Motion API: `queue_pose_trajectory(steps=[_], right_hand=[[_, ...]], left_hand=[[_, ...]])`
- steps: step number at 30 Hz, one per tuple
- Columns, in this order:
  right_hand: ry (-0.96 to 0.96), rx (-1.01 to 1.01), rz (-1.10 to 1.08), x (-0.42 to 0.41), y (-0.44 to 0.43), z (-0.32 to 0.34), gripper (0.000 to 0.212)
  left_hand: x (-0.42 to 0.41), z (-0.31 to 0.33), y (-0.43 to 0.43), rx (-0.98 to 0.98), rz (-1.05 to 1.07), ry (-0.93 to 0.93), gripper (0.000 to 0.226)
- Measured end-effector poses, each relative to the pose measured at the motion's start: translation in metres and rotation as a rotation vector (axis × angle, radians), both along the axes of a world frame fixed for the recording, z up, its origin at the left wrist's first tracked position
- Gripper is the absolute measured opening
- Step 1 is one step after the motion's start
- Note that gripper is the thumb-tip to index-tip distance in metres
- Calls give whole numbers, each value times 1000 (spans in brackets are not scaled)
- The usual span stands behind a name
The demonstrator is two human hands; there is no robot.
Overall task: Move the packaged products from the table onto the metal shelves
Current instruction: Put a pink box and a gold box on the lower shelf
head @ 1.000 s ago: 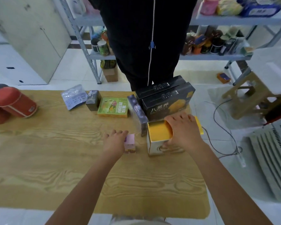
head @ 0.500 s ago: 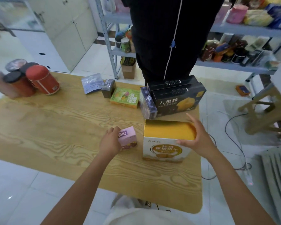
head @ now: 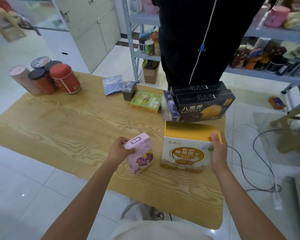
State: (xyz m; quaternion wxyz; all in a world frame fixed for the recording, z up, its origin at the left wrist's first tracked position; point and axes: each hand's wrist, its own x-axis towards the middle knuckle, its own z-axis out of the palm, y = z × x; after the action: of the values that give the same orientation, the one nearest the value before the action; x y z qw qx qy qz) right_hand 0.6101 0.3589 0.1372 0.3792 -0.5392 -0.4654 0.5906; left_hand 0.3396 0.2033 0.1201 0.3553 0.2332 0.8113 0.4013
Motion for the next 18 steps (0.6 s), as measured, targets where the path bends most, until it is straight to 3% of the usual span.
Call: queue_pose_trajectory(steps=[6,10,18], right_hand=[[-71,142,-135,-40,3,12,26],[-134,145,-78,-76,-2,16,30],[-270,268,231,-179,-41,40,42]], left_hand=[[-9,12,-15,135,79,11,28],[-22,16,-35,192,157,-46,24],[-74,24,-111,281,485,-154,42]])
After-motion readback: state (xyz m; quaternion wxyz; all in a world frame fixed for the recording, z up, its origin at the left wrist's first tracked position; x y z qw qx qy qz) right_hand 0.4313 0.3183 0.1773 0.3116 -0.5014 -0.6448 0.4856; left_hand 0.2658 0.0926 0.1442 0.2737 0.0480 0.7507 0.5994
